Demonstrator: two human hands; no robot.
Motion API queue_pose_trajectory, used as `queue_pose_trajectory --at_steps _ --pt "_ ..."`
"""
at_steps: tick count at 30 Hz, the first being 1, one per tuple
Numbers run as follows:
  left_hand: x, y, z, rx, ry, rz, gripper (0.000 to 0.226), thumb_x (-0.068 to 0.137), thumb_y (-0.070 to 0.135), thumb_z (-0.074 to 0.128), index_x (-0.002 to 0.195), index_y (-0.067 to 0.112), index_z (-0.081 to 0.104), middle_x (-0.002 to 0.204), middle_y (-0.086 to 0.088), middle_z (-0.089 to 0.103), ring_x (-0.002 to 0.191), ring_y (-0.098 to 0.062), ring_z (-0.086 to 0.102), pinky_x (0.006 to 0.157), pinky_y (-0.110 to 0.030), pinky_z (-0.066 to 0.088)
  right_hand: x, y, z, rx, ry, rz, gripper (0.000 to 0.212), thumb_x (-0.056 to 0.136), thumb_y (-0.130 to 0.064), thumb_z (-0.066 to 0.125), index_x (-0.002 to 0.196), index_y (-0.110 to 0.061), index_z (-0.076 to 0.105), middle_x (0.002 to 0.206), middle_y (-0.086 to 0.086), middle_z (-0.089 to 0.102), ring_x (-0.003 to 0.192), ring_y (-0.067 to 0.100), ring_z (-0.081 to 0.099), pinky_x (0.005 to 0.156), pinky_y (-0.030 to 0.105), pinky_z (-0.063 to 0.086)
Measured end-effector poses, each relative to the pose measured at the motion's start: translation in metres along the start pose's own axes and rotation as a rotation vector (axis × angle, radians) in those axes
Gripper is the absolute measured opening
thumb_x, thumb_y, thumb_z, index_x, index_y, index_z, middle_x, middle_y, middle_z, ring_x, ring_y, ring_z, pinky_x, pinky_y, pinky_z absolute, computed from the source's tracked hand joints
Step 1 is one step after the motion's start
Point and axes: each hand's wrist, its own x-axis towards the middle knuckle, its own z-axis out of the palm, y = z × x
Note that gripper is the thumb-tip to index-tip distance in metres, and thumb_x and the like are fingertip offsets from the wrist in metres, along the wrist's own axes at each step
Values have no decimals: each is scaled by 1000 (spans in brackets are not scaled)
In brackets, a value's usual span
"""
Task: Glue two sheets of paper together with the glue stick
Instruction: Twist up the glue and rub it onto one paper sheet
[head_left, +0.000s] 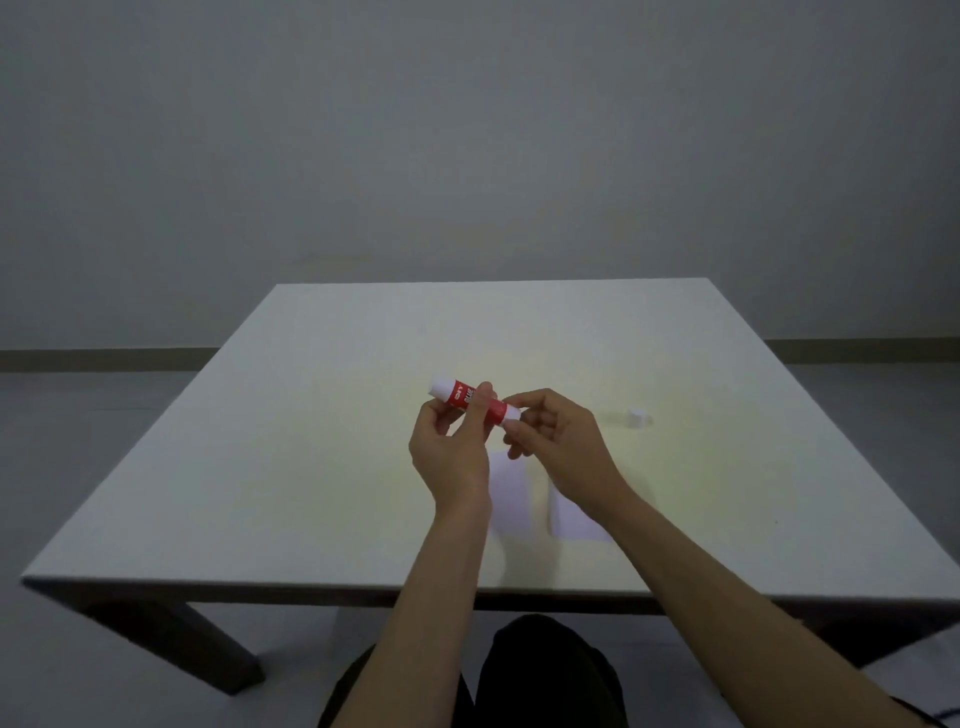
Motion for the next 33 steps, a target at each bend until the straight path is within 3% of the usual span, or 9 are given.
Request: queue_pose_trajectory --at_steps 4,8,11,15,17,19,23,28,33 --pt "-10 6 2 -152 24 -129 11 78 14 74 84 12 66 95 -10 71 94 -26 71 61 -17 57 -2 3 9 -92 11 -36 10 93 -15 53 102 -11 58 65 -1 58 55 9 54 59 22 48" --pt "-16 2 7 -123 -3 -123 16 78 13 74 92 11 68 96 -7 73 94 -23 71 64 -19 57 -10 8 18 -115 117 -41 27 100 -25 35 77 -21 48 59 -8 48 53 10 44 55 25 39" --pt "-18 -1 9 52 -100 -50 14 75 18 77 75 28 68 81 12 75 86 -4 70 71 -15 51 -11 9 16 257 142 296 43 98 -30 35 57 -19 40 43 -11 36 37 7 31 42 21 28" --pt "-18 -2 8 104 -202 -43 9 75 21 76 73 26 69 69 16 74 67 9 66 51 1 42 -8 -1 2 670 -44 733 37 80 -26 40 44 -19 33 34 -6 24 27 10 18 31 16 20" --pt "-19 0 7 74 -214 -76 6 76 22 75 80 21 70 80 9 76 79 1 69 55 0 43 -9 -5 0 504 25 638 40 85 -27 41 47 -15 42 38 -3 31 29 11 25 32 16 24" --pt "-21 2 9 48 -196 -108 7 77 22 74 82 20 71 83 7 76 84 -7 70 63 -7 42 -15 0 1 39 169 250 41 96 -31 36 71 -7 56 48 1 46 37 13 39 39 20 33" --pt "-27 0 14 43 -172 -149 3 78 22 73 79 20 72 73 11 75 82 -7 71 64 -10 42 -19 16 1 -506 230 -181 30 100 -27 32 88 -6 49 57 -1 45 46 13 39 45 18 28" --pt "-30 -6 14 51 -262 -161 14 78 15 73 90 8 71 84 -1 75 82 -9 71 71 -15 49 -5 8 -4 45 184 371 40 95 -10 32 55 -14 34 38 -7 36 30 6 29 40 21 24" --pt "-17 -7 -2 97 -667 -103 9 83 12 67 90 16 71 96 0 76 97 -10 68 81 -20 52 -8 7 -26 582 -330 877 45 89 -22 28 43 -19 28 32 -6 23 22 8 17 35 18 14"
